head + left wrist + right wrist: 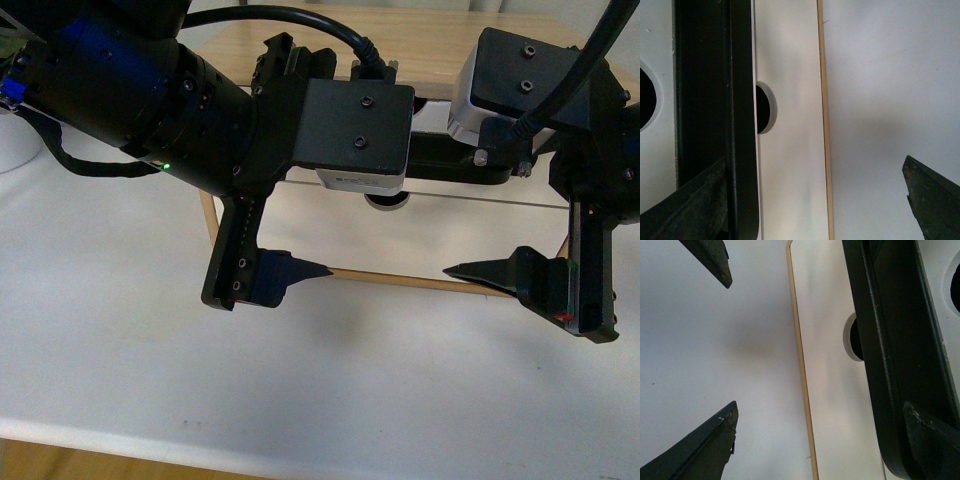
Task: Pull drawer
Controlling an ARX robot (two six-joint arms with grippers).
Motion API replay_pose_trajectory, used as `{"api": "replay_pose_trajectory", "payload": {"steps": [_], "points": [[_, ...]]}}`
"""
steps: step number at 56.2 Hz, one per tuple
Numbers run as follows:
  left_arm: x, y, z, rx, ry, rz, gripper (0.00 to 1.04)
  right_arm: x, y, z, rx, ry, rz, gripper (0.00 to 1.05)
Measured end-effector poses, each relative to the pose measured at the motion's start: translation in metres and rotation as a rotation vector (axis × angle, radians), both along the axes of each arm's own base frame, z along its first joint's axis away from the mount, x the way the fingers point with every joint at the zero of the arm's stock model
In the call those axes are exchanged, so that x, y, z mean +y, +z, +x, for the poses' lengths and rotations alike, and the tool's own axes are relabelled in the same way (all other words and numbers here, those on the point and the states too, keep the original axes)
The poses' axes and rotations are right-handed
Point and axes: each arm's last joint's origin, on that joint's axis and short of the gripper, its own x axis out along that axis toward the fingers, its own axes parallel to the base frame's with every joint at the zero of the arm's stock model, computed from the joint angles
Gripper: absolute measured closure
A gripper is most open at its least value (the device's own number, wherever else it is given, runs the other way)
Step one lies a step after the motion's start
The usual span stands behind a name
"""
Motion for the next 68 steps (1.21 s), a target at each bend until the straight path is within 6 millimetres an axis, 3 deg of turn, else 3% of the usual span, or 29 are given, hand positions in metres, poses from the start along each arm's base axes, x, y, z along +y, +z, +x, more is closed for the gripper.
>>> {"api": "replay_pose_trajectory", "payload": {"steps": [39,68], "points": [[0.007,0.002,-0.01,0.032,-0.018,0.05,0.06,-0.003,-0.001,-0.004,0.068,0.056,-0.011,0.09],[0.014,0.0,-0.041,0.044,-0.066,0.086,0.06,-0.01,0.004,-0.035,0.112,0.128,-0.048,0.09]]}}
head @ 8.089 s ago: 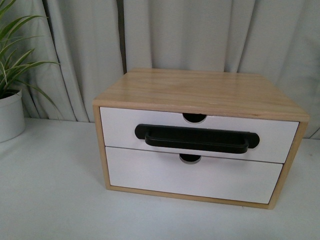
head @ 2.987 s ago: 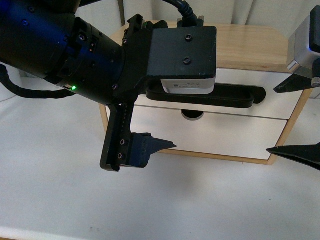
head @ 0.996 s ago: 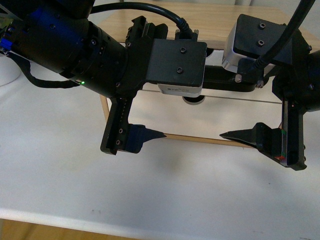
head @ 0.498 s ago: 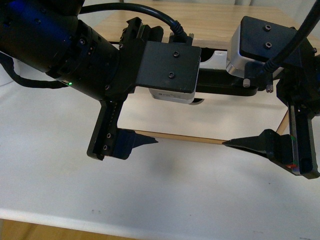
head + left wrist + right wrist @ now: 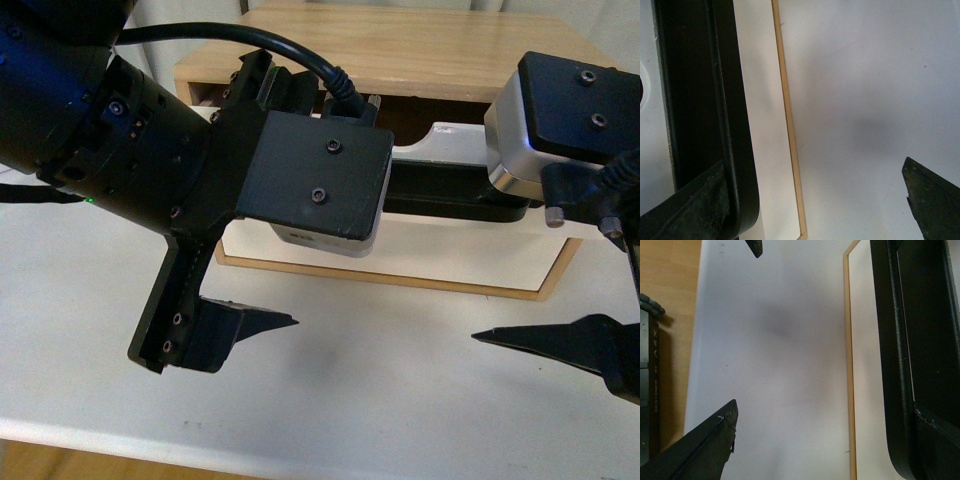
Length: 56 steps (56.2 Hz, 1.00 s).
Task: Pull drawer
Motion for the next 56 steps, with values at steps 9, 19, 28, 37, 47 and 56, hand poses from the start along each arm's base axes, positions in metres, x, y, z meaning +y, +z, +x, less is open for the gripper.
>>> {"api": "replay_pose_trajectory", "payload": {"steps": [9,19,28,37,47,56], "points": [[0.002,-0.001,-0.01,0.001,-0.018,0.009,0.06,-0.002,0.0,-0.012,0.007,0.019,-0.012,0.09],[0.003,-0.002,-0.023,0.002,-0.035,0.022,0.06,-0.005,0.0,-0.024,0.019,0.04,-0.025,0.09],[0.004,-0.002,-0.029,0.002,-0.041,0.031,0.06,-0.006,-0.001,-0.03,0.023,0.051,-0.03,0.09],[0.004,-0.002,-0.029,-0.009,-0.041,0.022,0.06,-0.006,-0.001,-0.029,0.015,0.049,-0.026,0.09],[0.006,0.001,-0.026,-0.015,-0.012,-0.073,0.06,-0.01,0.001,-0.026,0.027,0.007,0.03,0.09],[0.011,0.023,-0.028,-0.042,0.017,-0.125,0.06,-0.017,0.014,-0.032,0.047,-0.034,0.049,0.09]]}}
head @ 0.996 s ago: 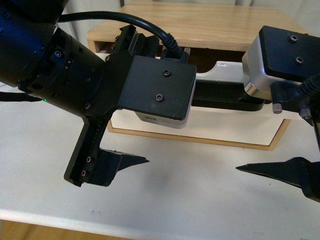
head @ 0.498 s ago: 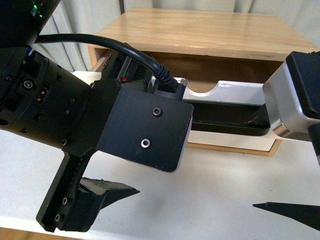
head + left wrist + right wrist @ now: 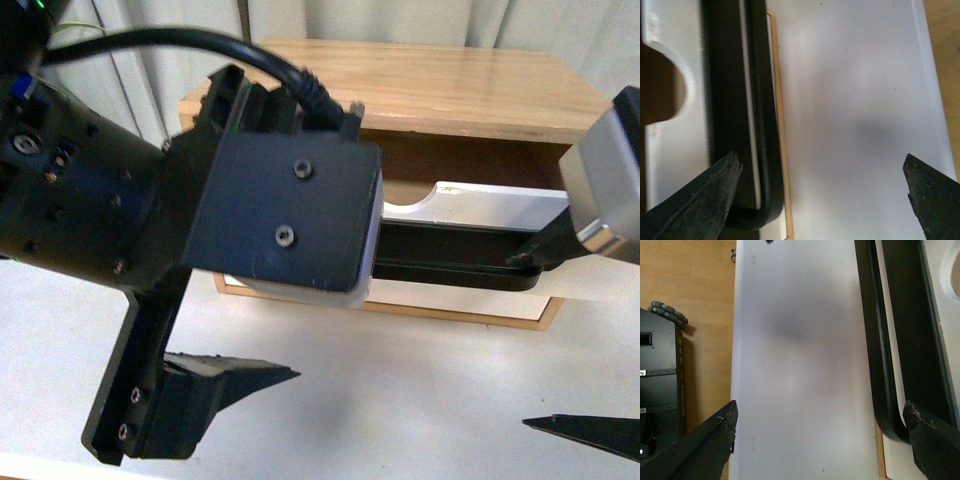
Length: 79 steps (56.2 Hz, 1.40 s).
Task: Pull drawer
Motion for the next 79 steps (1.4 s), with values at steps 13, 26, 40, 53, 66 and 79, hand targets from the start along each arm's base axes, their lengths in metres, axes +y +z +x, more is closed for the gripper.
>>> {"api": "replay_pose_trajectory", "payload": {"steps": [13,26,40,53,66,79], "points": [[0.009,0.038,-0.016,-0.077,0.017,-0.043,0.06,-0.012,0.024,-0.014,-0.042,-0.05,0.024,0.09],[0.026,0.057,-0.044,-0.18,0.076,-0.147,0.06,-0.029,0.057,-0.034,-0.244,-0.135,0.105,0.09],[0.066,0.063,-0.071,-0.258,0.287,-0.38,0.06,-0.053,0.068,-0.072,-0.426,-0.305,0.23,0.09],[0.119,0.038,-0.104,-0.268,0.596,-0.622,0.06,-0.078,0.059,-0.118,-0.571,-0.587,0.353,0.09],[0.142,0.043,-0.128,-0.201,0.772,-1.002,0.06,-0.094,0.045,-0.14,-0.585,-0.797,0.428,0.09],[0.134,0.031,-0.132,-0.084,1.15,-1.15,0.27,-0.092,0.043,-0.141,-0.592,-0.93,0.492,0.17]]}}
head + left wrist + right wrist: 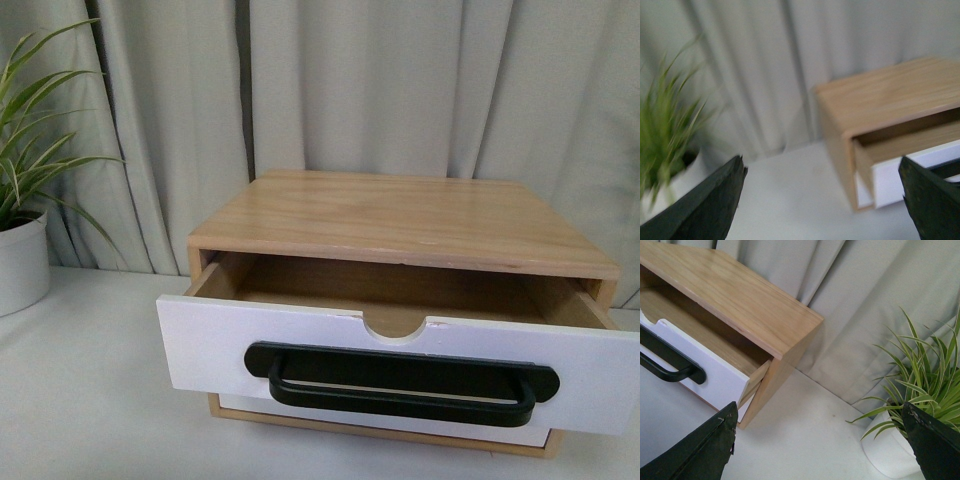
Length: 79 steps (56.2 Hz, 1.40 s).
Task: Pull drawer
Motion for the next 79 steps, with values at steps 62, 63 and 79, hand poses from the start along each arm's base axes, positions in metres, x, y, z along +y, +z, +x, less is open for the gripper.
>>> {"api": "replay_pose_trajectory", "payload": {"steps": [62,63,79], "points": [[0.0,-0.056,-0.038,0.0,0.086,-0.106,1.01,0.031,-0.069,-0.012,0.013,-0.139,0.399,1.03],[0.0,-0.056,-0.038,0.0,0.086,-0.106,1.01,0.031,-0.069,-0.012,0.013,-0.138,0.399,1.03],[0.0,-0.06,-0.05,0.007,0.086,-0.107,1.01,0.031,-0.069,-0.012,0.01,-0.137,0.4,1.03]]}}
